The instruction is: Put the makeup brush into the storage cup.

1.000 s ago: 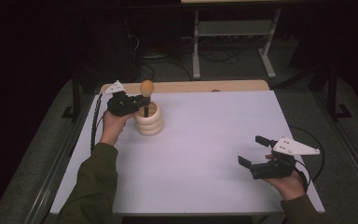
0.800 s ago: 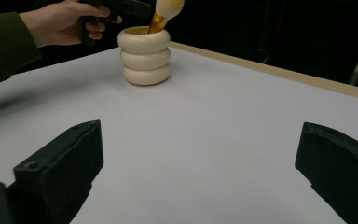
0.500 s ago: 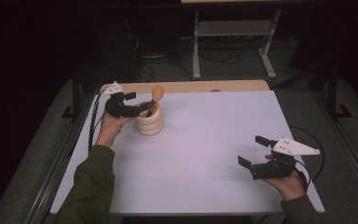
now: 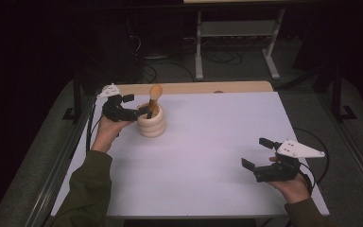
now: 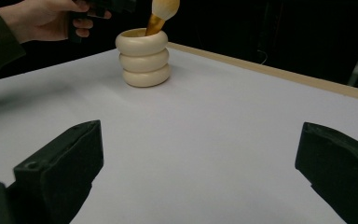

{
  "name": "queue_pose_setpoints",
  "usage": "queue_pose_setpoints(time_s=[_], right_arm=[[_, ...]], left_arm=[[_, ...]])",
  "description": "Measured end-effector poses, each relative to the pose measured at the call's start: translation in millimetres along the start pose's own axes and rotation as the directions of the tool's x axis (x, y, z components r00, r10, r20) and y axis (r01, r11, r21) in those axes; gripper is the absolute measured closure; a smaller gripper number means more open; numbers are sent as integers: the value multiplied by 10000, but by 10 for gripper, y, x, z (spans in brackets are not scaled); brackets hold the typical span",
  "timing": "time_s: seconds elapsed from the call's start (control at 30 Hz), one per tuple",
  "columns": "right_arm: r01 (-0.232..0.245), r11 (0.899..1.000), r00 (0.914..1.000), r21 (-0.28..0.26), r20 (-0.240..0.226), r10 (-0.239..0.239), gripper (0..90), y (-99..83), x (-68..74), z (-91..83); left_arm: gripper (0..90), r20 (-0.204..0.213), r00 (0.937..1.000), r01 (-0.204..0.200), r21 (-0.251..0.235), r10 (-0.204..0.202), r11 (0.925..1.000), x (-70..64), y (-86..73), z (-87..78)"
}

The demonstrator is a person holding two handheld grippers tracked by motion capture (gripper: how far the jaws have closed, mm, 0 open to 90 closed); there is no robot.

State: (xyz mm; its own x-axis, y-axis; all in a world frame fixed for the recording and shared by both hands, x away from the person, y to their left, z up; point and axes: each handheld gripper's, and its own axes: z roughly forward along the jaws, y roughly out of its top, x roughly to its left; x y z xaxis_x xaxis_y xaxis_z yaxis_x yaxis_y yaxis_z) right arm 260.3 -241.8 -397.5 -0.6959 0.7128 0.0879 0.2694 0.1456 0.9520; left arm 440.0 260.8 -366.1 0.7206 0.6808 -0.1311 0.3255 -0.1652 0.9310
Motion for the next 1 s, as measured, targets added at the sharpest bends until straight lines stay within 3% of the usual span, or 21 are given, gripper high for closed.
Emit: queue_pose_setpoints(time_s=[0.7,0.83,0.9,1.0], right_arm=[[-20,10000,10000,6,-28,20,3,11,11,15],[21,10000,10000,-16,-32,-21,3,13,8,10],[25,10000,10000,-19,-39,-25,3,14,9,12],[17,10000,10000,-11,-42,-17,3,19,17,10]], left_arm=[[31,103,9998,162,-81,-161,9998,-228,-115,-324],[32,94,9999,67,18,-67,10000,-293,-171,-369],[39,108,9999,-42,315,39,9995,-324,-185,-374],[40,189,9998,15,170,-18,9999,-375,-216,-402]])
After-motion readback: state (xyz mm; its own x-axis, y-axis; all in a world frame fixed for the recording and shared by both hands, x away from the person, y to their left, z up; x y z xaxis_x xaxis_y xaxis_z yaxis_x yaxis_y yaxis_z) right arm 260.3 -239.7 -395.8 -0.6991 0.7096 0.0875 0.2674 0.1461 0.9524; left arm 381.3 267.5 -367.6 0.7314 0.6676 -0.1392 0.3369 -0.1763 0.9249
